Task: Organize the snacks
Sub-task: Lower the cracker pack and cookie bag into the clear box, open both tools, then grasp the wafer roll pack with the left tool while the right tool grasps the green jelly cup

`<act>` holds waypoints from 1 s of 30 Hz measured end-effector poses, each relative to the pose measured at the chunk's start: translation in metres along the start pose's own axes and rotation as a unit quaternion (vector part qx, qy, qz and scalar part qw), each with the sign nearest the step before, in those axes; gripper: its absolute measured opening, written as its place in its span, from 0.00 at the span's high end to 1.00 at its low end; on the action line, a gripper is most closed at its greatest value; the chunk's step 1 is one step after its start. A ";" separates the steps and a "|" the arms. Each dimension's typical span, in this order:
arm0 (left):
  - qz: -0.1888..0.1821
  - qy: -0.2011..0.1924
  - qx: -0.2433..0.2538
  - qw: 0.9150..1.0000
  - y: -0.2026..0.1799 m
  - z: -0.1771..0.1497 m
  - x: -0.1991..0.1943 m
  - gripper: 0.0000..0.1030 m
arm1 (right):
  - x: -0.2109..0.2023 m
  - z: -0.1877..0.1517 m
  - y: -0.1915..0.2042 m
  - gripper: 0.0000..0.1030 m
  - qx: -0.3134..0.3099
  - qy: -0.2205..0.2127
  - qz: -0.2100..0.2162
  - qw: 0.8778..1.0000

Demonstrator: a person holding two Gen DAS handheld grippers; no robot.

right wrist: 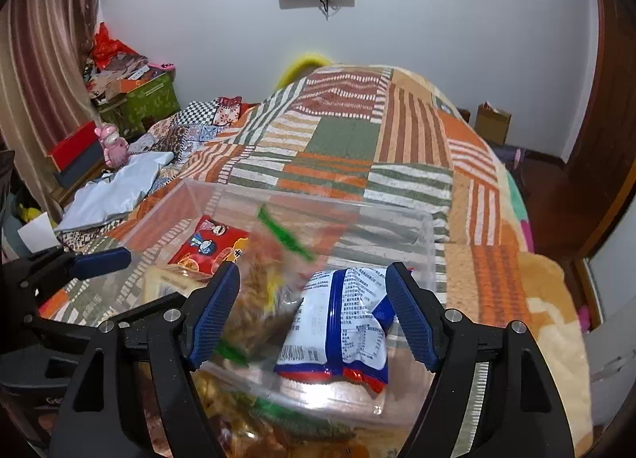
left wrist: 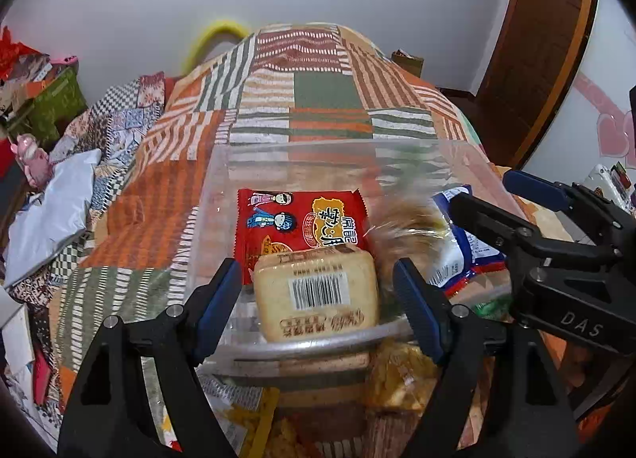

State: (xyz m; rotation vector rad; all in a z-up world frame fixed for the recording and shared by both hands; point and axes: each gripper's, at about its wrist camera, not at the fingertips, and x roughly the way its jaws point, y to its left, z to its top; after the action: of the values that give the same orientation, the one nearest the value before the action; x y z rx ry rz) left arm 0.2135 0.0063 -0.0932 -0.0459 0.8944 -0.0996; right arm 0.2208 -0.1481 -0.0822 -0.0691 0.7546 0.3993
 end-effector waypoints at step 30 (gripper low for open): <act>0.016 0.006 -0.006 1.000 0.013 -0.097 -0.091 0.24 | -0.071 -0.084 0.041 0.21 -0.010 0.009 0.060 0.998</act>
State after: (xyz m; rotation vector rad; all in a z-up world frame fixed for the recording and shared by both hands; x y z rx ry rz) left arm 0.0819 0.0287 -0.0844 -0.0417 0.9076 -0.0639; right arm 0.1041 -0.1509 -0.0922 -0.0464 0.7743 0.5214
